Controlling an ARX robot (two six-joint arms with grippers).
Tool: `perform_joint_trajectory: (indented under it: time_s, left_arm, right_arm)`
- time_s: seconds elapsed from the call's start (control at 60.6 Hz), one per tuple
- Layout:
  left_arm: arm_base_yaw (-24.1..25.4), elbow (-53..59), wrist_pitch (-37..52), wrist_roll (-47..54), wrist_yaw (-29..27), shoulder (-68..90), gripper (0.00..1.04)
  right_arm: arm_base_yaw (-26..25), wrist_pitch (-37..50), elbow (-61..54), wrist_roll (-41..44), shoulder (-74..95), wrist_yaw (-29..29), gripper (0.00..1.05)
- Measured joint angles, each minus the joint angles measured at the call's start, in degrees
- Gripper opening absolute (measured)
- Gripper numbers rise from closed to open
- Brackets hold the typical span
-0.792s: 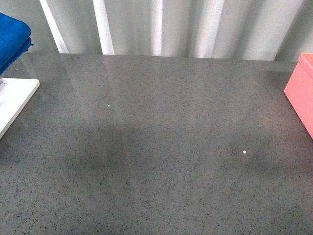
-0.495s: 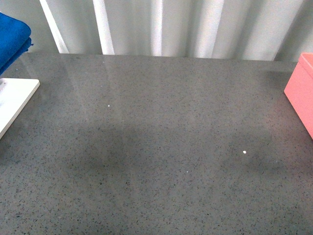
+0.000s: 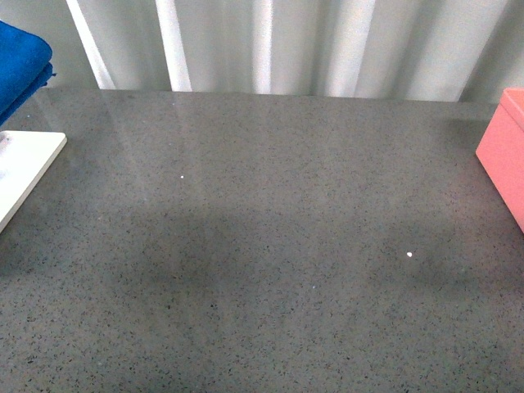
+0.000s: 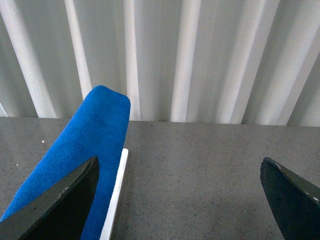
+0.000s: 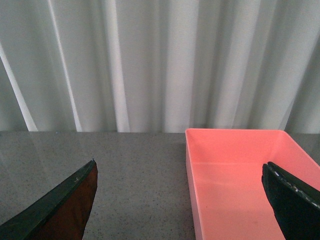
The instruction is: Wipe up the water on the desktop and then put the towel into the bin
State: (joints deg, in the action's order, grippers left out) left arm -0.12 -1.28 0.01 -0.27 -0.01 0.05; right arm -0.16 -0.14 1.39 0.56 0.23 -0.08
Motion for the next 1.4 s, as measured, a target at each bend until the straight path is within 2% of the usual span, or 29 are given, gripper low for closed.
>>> perform_joint_trajectory:
  time_s: [0.578,0.611,0.644,0.693,0.825,0.924,1.073,1.155,1.271,1.403]
  left_arm:
    - [0.00,0.00,0.00,0.00,0.00,0.02,0.98]
    - [-1.07,-0.66,-2.62,-1.55,-3.85,1.22,0.98]
    - [-1.68,-1.99,-5.60,-4.39,-8.04,4.72,0.98]
    - [-1.20,-2.71,-4.37,-5.68,-8.28,9.31,0.98]
    - [2.05,-6.62,6.99,-5.20,-3.56,21.86,0.98]
    - [3.10,-15.15,15.85,-1.01,-0.09,36.87,0.98]
    - [2.54,-28.02,15.54,7.67,3.34,58.38,0.98]
    - [2.95,-36.22,12.17,9.68,0.44,69.96,0.98]
    - [3.78,-46.62,13.68,14.23,-6.60,83.62,0.98]
    - [4.46,-50.73,14.27,17.42,-8.94,90.51,0.98]
  right_arm:
    - [0.00,0.00,0.00,0.00,0.00,0.00,0.98]
    - [0.00,0.00,0.00,0.00,0.00,0.00,0.98]
    - [0.00,0.00,0.00,0.00,0.00,0.00,0.98]
    - [0.00,0.00,0.00,0.00,0.00,0.02,0.98]
    - [0.00,0.00,0.00,0.00,0.00,0.00,0.98]
    - [0.00,0.00,0.00,0.00,0.00,0.00,0.98]
    - [0.00,0.00,0.00,0.00,0.00,-0.02,0.98]
    - [0.00,0.00,0.00,0.00,0.00,0.00,0.98]
    - [0.00,0.00,0.00,0.00,0.00,0.00,0.98]
    - [0.00,0.00,0.00,0.00,0.00,-0.02,0.98]
